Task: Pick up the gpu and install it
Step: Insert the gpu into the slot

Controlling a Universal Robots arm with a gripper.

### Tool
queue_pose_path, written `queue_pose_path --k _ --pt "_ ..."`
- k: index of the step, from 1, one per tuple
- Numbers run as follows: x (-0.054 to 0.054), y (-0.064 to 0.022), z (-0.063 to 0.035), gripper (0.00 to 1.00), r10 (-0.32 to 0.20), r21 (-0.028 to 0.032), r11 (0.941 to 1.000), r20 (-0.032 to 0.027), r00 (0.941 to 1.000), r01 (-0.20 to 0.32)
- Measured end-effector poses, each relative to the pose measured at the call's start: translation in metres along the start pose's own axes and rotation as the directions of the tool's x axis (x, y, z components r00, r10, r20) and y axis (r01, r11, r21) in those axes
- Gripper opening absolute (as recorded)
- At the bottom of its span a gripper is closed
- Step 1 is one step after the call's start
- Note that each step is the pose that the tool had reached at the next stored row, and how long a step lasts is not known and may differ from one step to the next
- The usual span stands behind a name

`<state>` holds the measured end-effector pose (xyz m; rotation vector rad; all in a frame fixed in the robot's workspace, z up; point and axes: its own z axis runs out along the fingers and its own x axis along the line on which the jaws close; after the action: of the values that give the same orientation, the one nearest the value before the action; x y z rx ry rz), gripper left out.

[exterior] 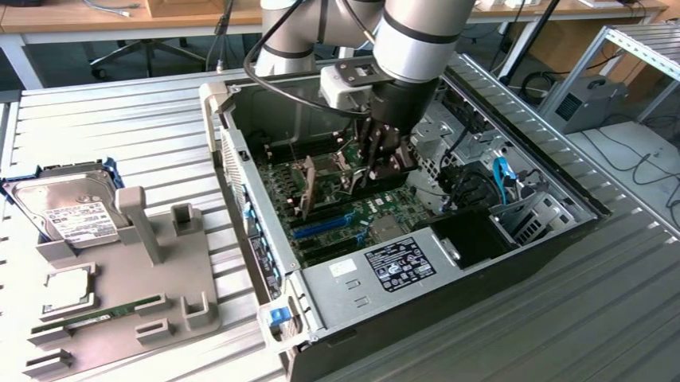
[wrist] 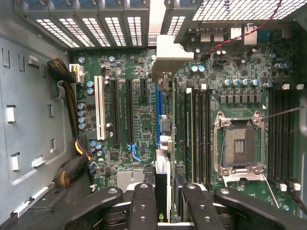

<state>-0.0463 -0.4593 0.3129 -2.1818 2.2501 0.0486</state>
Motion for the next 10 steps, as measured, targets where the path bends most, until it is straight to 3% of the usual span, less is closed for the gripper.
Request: queue_pose_path --k 10 --pt "0.0002 0.001 0.0015 0.26 0.0 0.0 1.0 -0.0001 1.0 0.0"
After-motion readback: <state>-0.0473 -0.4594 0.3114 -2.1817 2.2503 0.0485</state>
